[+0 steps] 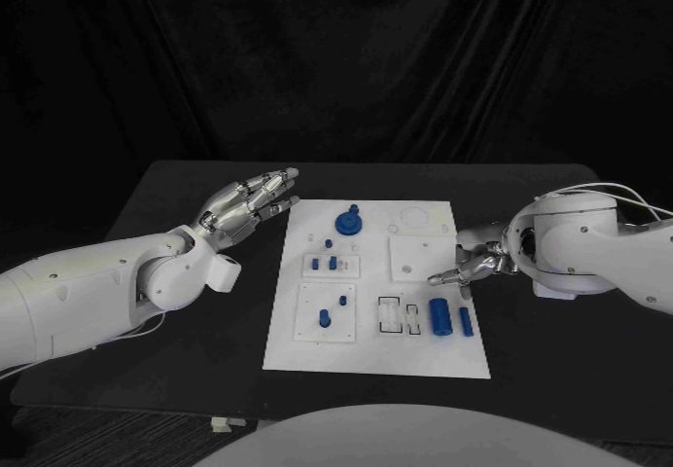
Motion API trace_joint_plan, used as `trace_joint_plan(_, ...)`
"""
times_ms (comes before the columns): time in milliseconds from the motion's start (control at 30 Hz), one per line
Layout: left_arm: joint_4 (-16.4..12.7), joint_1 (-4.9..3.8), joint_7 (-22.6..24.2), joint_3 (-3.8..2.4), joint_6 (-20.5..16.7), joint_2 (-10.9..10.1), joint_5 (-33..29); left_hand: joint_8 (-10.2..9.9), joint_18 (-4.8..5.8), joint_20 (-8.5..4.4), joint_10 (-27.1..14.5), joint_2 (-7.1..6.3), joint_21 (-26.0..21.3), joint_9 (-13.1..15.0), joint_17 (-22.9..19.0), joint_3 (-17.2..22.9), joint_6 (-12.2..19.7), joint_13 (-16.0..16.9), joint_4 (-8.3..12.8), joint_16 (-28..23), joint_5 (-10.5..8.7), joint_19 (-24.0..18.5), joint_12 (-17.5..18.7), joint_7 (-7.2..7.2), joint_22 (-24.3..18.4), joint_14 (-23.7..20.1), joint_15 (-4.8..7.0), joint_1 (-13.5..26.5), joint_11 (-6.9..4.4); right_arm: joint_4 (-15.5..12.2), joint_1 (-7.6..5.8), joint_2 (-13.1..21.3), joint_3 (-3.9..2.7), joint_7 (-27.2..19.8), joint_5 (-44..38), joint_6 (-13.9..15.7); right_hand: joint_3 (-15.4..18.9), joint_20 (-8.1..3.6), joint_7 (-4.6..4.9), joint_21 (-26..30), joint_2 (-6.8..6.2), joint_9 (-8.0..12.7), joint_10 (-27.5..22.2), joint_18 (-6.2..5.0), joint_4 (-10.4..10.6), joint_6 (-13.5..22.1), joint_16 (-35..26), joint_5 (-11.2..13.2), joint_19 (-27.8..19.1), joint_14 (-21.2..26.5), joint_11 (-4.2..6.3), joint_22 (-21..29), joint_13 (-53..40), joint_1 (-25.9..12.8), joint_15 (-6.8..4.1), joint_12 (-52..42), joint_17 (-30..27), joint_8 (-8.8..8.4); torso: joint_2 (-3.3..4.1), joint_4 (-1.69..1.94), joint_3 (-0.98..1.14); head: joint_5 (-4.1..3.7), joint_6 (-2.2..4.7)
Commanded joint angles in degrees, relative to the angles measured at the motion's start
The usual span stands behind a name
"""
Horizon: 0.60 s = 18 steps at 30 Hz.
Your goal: Assemble the parts on the task board
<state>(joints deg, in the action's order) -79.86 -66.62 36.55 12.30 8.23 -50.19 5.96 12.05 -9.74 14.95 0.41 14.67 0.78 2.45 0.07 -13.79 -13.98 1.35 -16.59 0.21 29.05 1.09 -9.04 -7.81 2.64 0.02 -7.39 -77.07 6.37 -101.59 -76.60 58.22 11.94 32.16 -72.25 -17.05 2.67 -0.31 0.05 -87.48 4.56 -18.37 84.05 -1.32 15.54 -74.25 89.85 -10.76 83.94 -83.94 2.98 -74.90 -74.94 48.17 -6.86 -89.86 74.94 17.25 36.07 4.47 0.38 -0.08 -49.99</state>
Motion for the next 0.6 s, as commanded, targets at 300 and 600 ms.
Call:
trace_joint_plan(300, 0.1, 0.38, 0.8, -0.05, 1.6, 0.2, 0.1, 0.4, -0.61, 0.42, 0.3, 0.28, 0.2, 0.1, -0.1, 0.4, -0.8, 0.1, 0.0, -0.2, -0.29, 0.0, -0.7, -0.28, 0.0, 0.0, -0.03, -0.5, 0.54, -1.9, 1.40, 1.0, -0.02, 4.4, 0.1, 0.3, 0.0, -0.23, 0.59, -0.2, -1.39, -0.9, 6.0, 0.77, -2.2, 2.2, 0.1, -2.8, 5.1, -6.1, -0.06, -14.4, -15.1, 3.0, -0.06, -0.1, 15.1, -2.43, 0.02, -0.02, 0.00, -0.11, -0.01)
trace_joint_plan(600, 0.1, 0.59, 0.4, -0.05, 1.9, 0.2, 0.1, 0.3, -0.62, 0.51, 0.4, 0.63, 0.2, 0.1, -0.1, 0.6, -0.7, 0.2, 0.0, -0.2, -0.22, 0.1, -1.1, -0.43, 0.0, 0.0, -0.14, -0.6, 0.99, -3.2, 3.46, 1.9, -0.02, 3.7, 0.1, 6.7, 0.4, 0.15, 1.09, 2.5, -2.34, -1.7, 6.0, 0.11, -3.0, 3.7, 0.1, -2.5, 3.9, -6.1, -0.49, -13.5, -15.1, 4.0, 0.34, -0.1, 15.1, -3.48, 0.01, -0.02, 0.01, 0.02, -0.01)
